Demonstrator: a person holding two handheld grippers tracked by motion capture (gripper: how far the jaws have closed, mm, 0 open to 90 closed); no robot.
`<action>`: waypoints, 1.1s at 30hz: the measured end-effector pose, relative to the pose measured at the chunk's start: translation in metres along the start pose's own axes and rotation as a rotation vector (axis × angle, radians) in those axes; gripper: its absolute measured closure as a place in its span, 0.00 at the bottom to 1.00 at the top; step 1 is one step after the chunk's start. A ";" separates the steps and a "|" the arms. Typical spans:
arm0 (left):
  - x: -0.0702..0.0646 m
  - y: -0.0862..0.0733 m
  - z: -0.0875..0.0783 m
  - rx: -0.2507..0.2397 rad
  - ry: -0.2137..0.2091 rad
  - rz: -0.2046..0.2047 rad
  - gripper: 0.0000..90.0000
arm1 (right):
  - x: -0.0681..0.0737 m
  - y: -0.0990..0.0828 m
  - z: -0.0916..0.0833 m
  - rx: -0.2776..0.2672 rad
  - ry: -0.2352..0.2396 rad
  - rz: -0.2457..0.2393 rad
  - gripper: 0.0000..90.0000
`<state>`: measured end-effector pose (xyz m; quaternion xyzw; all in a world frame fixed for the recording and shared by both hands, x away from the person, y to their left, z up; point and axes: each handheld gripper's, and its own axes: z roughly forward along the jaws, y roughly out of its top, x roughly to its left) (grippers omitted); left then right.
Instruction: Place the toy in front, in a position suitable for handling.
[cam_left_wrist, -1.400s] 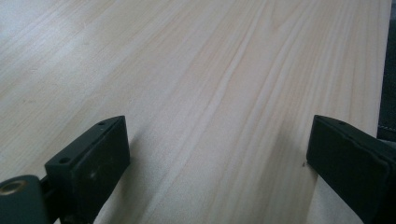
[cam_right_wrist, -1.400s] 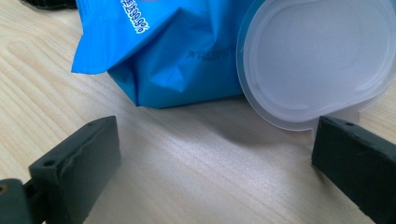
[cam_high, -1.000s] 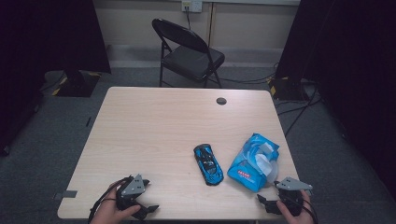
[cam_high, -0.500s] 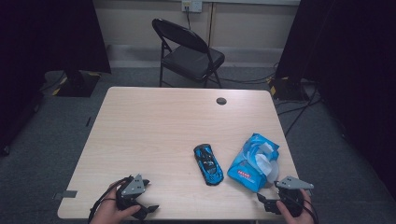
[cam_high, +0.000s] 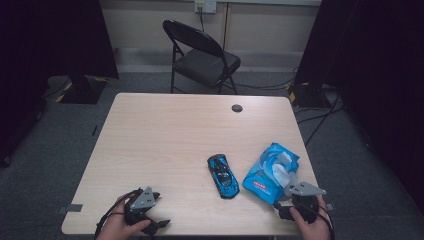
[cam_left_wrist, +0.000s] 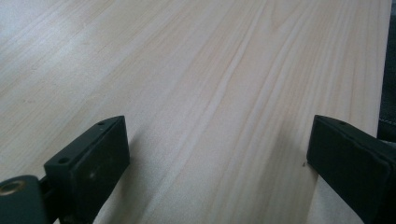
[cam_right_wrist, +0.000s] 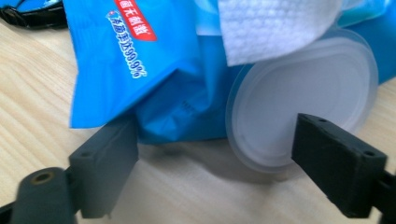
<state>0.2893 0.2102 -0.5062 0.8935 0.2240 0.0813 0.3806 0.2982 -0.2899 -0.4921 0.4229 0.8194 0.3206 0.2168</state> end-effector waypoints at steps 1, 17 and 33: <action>0.000 0.000 0.000 0.000 0.000 0.000 0.06 | -0.002 0.001 0.001 0.004 0.009 0.001 0.13; -0.001 0.003 0.003 0.016 -0.006 0.010 0.00 | -0.020 0.021 0.023 -0.003 0.044 -0.087 0.09; 0.000 0.005 0.006 0.012 -0.009 0.014 0.00 | -0.042 0.040 0.052 -0.039 0.095 -0.091 0.04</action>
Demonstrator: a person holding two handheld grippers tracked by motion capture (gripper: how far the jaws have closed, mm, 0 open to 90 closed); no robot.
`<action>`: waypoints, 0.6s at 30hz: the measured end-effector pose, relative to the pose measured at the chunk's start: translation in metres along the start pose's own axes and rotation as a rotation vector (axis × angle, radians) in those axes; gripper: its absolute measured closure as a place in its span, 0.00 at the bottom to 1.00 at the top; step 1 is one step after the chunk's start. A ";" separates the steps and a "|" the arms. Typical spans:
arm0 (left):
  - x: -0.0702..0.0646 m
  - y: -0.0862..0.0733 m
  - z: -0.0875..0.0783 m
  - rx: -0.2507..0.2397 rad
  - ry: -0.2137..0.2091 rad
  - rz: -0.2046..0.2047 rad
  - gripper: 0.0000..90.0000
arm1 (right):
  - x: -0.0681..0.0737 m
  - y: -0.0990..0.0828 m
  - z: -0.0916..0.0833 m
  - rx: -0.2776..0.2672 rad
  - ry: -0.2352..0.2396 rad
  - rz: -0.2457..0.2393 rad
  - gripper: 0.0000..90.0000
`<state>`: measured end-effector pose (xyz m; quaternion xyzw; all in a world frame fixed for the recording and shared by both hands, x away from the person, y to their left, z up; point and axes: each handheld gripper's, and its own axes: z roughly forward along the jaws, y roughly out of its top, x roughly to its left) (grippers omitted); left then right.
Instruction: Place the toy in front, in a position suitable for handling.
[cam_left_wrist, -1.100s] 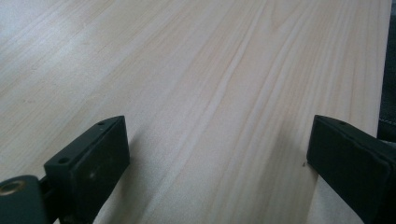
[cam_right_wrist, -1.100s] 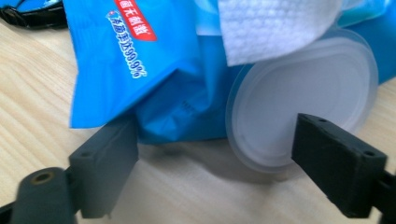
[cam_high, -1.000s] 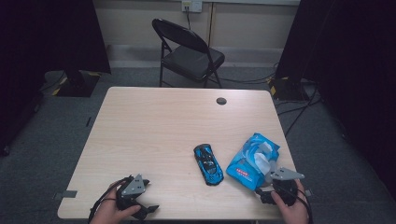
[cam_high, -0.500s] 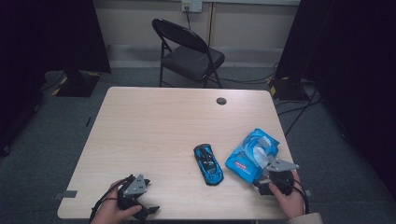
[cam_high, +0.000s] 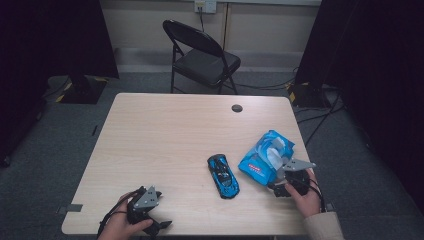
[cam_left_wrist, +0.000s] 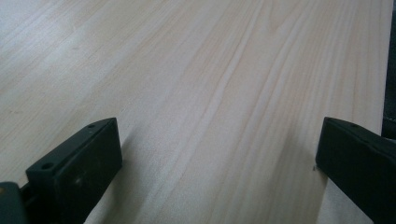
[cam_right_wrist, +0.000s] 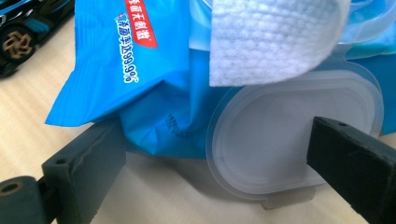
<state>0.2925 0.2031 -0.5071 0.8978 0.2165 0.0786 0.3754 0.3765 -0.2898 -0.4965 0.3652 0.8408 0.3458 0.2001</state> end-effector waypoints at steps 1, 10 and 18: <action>0.000 0.000 0.000 0.000 0.000 0.000 0.00 | -0.004 0.003 0.004 -0.005 0.006 -0.004 0.04; 0.000 0.001 0.001 0.000 -0.004 0.002 0.00 | -0.002 0.002 0.001 -0.026 0.004 0.046 0.16; 0.000 0.001 0.001 0.000 -0.004 0.002 0.00 | 0.009 -0.007 -0.016 -0.044 -0.020 0.083 0.16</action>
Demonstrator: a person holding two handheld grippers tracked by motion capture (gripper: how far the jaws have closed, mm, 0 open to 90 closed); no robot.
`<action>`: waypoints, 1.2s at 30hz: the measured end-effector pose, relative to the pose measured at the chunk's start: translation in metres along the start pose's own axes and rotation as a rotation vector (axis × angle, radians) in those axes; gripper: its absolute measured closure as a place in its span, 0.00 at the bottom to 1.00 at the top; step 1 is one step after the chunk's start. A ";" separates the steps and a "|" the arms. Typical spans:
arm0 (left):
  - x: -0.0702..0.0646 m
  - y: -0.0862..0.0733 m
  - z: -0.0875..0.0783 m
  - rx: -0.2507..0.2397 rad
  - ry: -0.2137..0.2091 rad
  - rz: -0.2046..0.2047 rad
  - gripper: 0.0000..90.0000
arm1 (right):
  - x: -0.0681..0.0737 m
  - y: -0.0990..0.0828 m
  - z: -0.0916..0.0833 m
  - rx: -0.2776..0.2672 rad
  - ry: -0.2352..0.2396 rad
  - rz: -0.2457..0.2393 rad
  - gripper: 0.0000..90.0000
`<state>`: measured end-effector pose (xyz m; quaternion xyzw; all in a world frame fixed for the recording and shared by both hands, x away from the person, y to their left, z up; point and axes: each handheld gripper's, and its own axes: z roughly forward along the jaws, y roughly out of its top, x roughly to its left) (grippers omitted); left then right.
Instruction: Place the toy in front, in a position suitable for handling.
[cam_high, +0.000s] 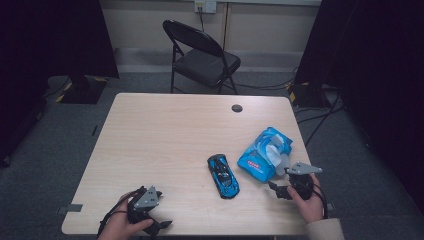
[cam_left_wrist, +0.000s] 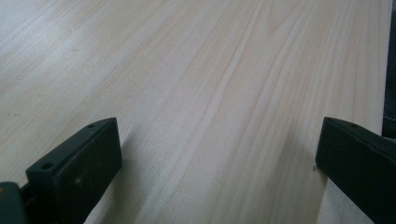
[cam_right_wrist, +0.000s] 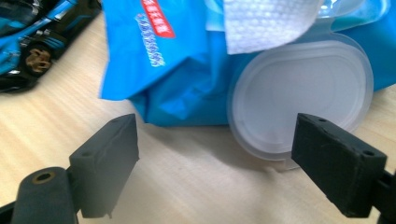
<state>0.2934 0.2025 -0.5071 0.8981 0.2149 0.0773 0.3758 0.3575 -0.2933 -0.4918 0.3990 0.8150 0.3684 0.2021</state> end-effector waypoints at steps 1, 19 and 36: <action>0.000 0.000 0.000 0.000 0.000 0.000 0.00 | 0.002 0.000 -0.001 0.002 0.000 -0.002 0.16; 0.000 0.001 0.002 0.000 -0.003 0.002 0.00 | 0.015 0.020 0.005 -0.009 -0.002 0.062 0.27; 0.000 0.001 0.001 0.000 -0.002 0.002 0.00 | 0.007 0.020 0.003 0.003 -0.006 0.091 0.58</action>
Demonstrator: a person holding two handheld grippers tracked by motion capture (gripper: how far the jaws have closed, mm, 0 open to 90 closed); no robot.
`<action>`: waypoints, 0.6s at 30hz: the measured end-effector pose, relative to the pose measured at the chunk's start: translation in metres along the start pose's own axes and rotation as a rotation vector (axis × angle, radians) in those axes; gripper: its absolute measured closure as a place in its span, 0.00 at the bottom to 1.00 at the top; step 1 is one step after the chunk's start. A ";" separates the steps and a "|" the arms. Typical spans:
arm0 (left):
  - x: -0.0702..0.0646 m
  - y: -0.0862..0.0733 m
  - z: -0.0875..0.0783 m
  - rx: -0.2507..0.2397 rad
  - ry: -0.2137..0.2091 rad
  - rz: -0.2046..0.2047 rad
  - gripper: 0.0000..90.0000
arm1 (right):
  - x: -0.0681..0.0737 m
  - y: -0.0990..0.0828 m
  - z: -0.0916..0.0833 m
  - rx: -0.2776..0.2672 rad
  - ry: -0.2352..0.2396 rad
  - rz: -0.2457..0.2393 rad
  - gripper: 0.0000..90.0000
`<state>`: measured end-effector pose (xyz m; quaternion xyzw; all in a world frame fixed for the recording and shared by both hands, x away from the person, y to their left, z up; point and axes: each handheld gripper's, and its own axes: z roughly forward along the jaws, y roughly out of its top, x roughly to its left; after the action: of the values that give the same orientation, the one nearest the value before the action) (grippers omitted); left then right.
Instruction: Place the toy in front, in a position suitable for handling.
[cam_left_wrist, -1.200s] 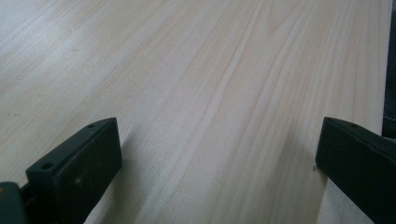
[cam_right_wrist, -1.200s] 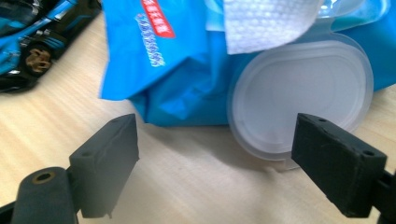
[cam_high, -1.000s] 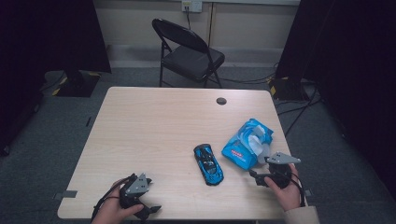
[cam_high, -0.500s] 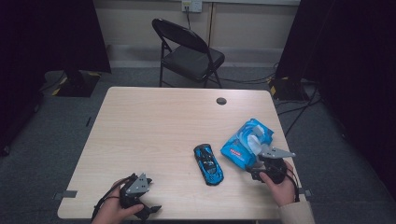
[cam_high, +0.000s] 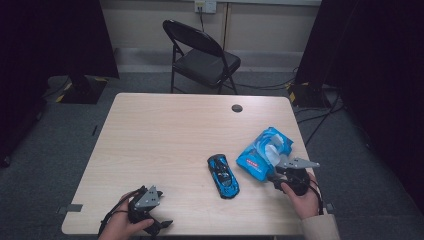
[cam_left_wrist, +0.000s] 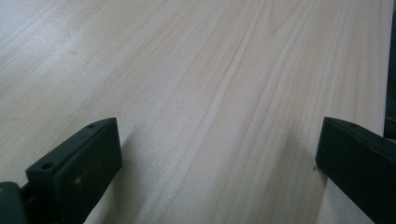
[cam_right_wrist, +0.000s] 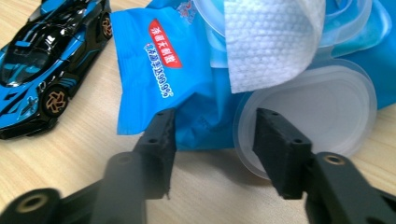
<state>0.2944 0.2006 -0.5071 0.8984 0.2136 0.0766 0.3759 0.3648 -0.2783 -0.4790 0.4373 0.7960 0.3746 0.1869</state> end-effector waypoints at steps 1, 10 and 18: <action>0.000 0.000 0.000 0.000 0.000 0.000 0.00 | 0.000 0.000 0.000 0.000 0.000 0.000 0.58; 0.000 0.000 0.000 0.000 0.000 0.000 0.00 | 0.001 0.005 0.003 0.022 -0.054 0.057 0.81; 0.000 0.000 0.000 0.000 0.000 0.000 0.00 | -0.004 0.004 -0.001 0.022 -0.067 0.060 0.93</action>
<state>0.2944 0.2006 -0.5071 0.8984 0.2135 0.0766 0.3760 0.3685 -0.2814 -0.4756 0.4753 0.7798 0.3564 0.1975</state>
